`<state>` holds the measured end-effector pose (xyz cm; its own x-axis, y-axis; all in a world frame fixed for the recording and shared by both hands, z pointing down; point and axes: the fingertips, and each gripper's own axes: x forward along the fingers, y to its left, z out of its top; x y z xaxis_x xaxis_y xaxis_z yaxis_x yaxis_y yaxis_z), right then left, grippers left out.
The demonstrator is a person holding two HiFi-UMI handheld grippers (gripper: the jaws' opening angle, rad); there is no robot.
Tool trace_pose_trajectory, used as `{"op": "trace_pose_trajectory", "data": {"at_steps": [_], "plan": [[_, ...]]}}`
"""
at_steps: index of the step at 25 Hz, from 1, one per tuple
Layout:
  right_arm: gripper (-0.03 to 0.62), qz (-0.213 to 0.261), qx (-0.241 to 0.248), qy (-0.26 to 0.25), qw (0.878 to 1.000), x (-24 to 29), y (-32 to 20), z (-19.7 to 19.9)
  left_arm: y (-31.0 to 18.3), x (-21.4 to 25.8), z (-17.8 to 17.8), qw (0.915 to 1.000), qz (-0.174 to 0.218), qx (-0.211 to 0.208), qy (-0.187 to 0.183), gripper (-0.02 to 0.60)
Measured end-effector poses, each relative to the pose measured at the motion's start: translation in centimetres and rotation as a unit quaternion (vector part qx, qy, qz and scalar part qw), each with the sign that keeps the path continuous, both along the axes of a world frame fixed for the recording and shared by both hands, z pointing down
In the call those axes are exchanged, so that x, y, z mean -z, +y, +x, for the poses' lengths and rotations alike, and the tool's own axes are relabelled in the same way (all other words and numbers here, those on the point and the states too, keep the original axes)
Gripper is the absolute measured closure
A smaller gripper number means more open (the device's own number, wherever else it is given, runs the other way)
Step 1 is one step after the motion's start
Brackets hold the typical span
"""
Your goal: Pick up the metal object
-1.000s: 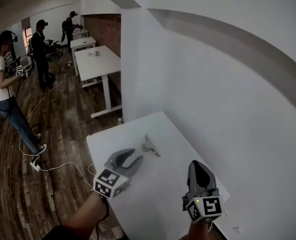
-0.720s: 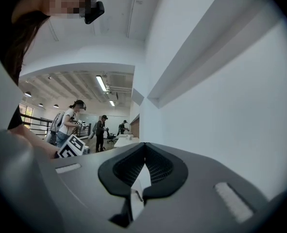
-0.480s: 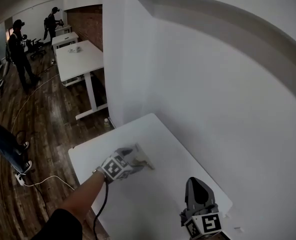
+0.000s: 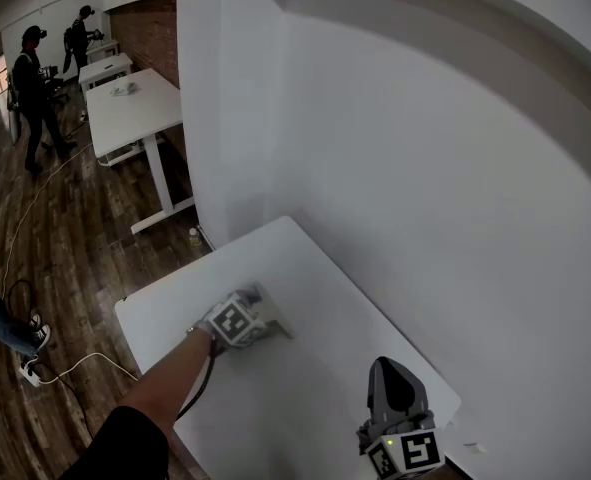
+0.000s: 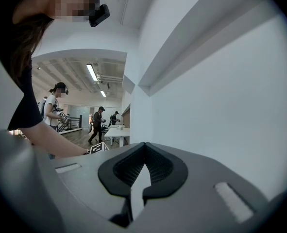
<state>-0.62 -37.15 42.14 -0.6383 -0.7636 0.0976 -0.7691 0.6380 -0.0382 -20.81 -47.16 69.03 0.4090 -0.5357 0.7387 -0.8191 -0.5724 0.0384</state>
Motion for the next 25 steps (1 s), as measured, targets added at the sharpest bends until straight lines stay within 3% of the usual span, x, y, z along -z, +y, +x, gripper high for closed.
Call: {"op": "trace_pose_trajectory", "data": {"at_steps": [8, 14, 20, 25], "plan": [[0.589, -0.005, -0.011, -0.001, 1.000, -0.3, -0.2, 1.0, 0.3, -0.4, 0.5, 1.0000, 0.000, -0.001, 0.004, 0.215], [0.589, -0.003, -0.006, 0.000, 1.000, -0.4, 0.0, 1.2, 0.6, -0.3, 1.1, 0.9999, -0.001, -0.010, 0.006, 0.282], [0.589, -0.002, 0.000, 0.005, 1.000, -0.6, 0.1, 1.8, 1.0, 0.1, 1.3, 0.9999, -0.003, 0.004, 0.011, 0.287], [0.589, 0.001, 0.013, -0.013, 1.000, 0.1, 0.4, 1.2, 1.4, 3.5, 1.8, 0.9979, 0.044, 0.013, 0.046, 0.288]]}}
